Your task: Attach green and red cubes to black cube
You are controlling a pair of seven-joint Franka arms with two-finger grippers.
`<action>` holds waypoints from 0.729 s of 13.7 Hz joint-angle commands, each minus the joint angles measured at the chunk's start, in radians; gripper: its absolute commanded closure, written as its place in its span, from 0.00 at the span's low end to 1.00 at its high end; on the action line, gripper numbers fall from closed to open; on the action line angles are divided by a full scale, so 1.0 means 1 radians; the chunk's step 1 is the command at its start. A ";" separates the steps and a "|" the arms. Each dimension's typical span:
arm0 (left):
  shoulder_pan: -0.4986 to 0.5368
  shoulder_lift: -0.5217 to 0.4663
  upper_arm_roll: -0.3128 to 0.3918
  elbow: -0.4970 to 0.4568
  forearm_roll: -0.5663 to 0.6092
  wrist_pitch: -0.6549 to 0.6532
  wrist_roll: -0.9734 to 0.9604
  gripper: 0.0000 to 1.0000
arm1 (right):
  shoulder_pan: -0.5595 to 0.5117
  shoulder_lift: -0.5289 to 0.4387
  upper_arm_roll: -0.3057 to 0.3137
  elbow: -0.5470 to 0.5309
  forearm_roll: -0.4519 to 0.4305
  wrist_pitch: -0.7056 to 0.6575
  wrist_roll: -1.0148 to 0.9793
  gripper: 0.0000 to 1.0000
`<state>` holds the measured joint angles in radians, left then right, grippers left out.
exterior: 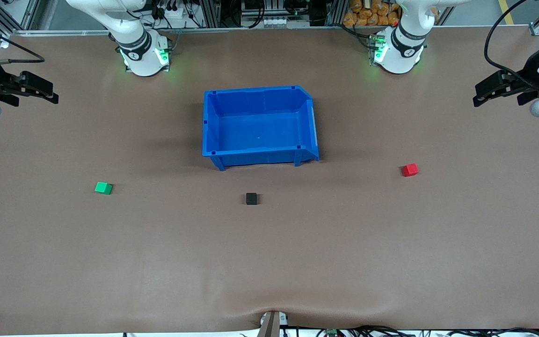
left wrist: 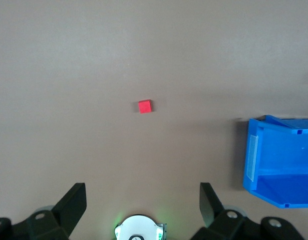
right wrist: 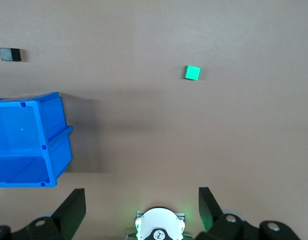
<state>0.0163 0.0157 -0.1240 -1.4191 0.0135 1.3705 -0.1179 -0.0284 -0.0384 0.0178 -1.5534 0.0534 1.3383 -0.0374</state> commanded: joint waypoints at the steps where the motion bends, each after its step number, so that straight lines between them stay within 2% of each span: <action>1: 0.002 0.009 0.000 0.028 0.016 -0.008 0.016 0.00 | -0.004 -0.006 0.004 0.006 0.006 -0.004 0.007 0.00; 10: 0.001 0.009 0.000 0.023 0.014 -0.011 0.004 0.00 | -0.005 -0.006 0.004 0.009 0.006 0.004 0.007 0.00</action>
<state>0.0168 0.0160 -0.1239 -1.4143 0.0135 1.3703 -0.1178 -0.0284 -0.0385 0.0179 -1.5526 0.0534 1.3417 -0.0374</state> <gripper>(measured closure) 0.000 0.000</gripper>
